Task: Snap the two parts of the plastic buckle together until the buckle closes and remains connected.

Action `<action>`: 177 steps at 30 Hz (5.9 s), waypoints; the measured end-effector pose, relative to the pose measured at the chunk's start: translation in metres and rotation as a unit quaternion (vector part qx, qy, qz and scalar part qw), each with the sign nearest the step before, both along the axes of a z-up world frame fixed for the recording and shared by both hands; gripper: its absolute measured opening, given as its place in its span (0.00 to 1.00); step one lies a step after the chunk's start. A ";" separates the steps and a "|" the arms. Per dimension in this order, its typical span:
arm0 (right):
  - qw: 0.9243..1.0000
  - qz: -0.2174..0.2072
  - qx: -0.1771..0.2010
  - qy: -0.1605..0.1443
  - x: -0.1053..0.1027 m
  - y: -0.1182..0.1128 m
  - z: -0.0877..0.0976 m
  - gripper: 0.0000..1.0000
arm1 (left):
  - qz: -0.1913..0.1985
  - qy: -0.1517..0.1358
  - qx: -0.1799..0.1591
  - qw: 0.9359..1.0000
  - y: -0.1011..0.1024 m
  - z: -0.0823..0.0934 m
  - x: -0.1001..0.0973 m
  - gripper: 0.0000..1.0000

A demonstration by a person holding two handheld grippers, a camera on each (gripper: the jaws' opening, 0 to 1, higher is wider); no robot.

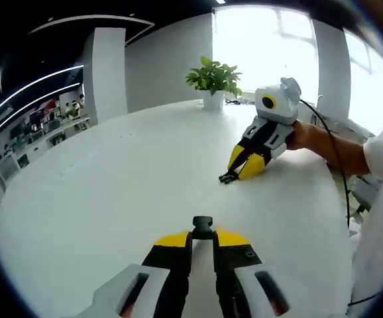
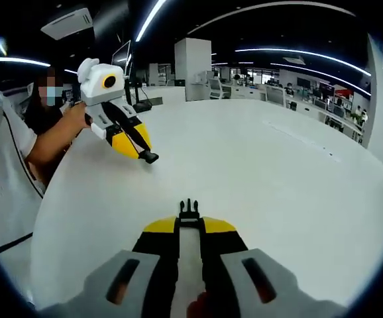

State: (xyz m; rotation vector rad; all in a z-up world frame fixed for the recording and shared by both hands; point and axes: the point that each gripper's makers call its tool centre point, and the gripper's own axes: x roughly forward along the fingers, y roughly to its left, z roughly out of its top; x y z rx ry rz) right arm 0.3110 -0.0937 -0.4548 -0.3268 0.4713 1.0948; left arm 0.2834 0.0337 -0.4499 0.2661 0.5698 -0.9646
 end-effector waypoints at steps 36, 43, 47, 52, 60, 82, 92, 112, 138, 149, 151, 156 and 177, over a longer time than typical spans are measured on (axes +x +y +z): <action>0.993 0.121 -0.007 0.002 -0.032 0.024 -0.002 0.12 | -0.131 -0.006 0.036 0.991 -0.008 -0.009 -0.014 0.12; 0.990 0.139 -0.010 0.003 -0.035 0.032 -0.002 0.12 | -0.157 -0.016 0.035 0.987 -0.014 -0.010 -0.018 0.12; 0.989 0.148 -0.013 0.002 -0.036 0.035 -0.002 0.12 | -0.169 -0.020 0.038 0.985 -0.015 -0.010 -0.017 0.12; 0.987 0.160 -0.012 0.002 -0.038 0.038 -0.002 0.12 | -0.181 -0.019 0.037 0.983 -0.017 -0.010 -0.016 0.12; 0.984 0.179 0.000 0.000 -0.039 0.042 -0.003 0.12 | -0.202 -0.016 0.033 0.979 -0.021 -0.011 -0.017 0.12; 0.979 0.204 0.009 -0.007 -0.038 0.050 -0.003 0.11 | -0.232 -0.017 0.026 0.972 -0.025 -0.011 -0.016 0.12; 0.978 0.208 -0.012 -0.002 -0.039 0.054 -0.003 0.11 | -0.242 -0.019 0.026 0.970 -0.027 -0.011 -0.016 0.12; 0.976 0.207 -0.065 0.010 -0.040 0.054 -0.004 0.12 | -0.245 -0.023 0.025 0.969 -0.027 -0.011 -0.015 0.12; 0.976 0.217 -0.006 0.001 -0.041 0.054 -0.004 0.12 | -0.251 -0.018 0.015 0.968 -0.027 -0.012 -0.017 0.12; 0.975 0.222 -0.002 0.002 -0.040 0.057 -0.004 0.12 | -0.253 -0.021 0.016 0.967 -0.030 -0.012 -0.018 0.12; 0.975 0.222 -0.002 0.002 -0.040 0.057 -0.004 0.12 | -0.253 -0.021 0.018 0.967 -0.031 -0.012 -0.018 0.12; 0.975 0.222 -0.001 0.001 -0.040 0.058 -0.004 0.12 | -0.254 -0.022 0.018 0.967 -0.031 -0.012 -0.018 0.12; 0.972 0.235 -0.001 0.001 -0.039 0.063 -0.005 0.10 | -0.265 -0.024 0.023 0.964 -0.032 -0.012 -0.016 0.11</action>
